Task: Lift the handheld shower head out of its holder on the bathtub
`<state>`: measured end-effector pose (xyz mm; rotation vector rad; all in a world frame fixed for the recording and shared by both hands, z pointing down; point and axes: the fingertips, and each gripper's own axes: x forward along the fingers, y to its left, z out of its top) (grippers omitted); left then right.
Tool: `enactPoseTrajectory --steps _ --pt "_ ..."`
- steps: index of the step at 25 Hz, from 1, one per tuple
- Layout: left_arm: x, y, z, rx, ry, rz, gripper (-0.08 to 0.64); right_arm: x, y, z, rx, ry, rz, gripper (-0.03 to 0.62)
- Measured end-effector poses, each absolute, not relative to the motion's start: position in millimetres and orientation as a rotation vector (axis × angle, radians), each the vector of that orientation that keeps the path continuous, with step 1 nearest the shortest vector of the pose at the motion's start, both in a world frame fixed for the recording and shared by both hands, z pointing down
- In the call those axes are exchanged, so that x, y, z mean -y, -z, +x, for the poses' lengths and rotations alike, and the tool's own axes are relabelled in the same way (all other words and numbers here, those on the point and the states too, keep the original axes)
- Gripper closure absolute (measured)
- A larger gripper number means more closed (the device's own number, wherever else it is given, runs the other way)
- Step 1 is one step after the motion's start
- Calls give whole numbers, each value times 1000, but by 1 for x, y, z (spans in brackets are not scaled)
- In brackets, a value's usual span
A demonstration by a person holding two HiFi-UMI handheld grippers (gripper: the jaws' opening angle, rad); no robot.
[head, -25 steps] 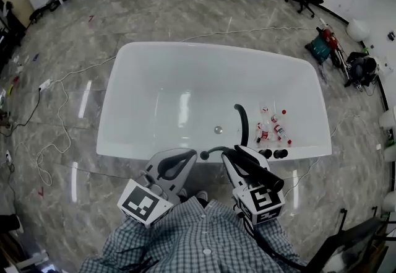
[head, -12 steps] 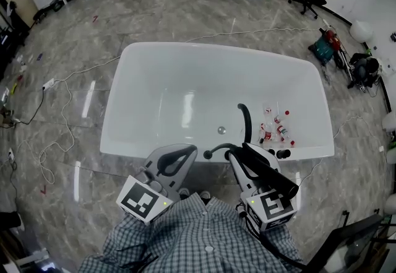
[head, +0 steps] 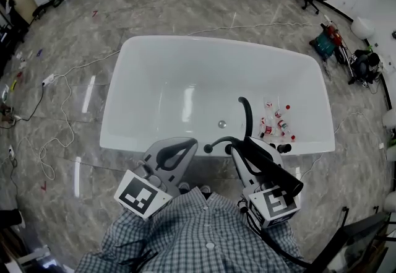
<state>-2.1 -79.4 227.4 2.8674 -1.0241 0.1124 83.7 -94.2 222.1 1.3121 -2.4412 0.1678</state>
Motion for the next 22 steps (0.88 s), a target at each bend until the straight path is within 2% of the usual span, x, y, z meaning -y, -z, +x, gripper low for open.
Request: enactPoseTrajectory --steps 5,22 --pt "81 -227 -3 1030 -115 2861 554 83 -246 90 2488 -181 1296 457" --pt "83 -229 -2 1025 -121 2862 554 85 -248 93 2463 -191 1309 457"
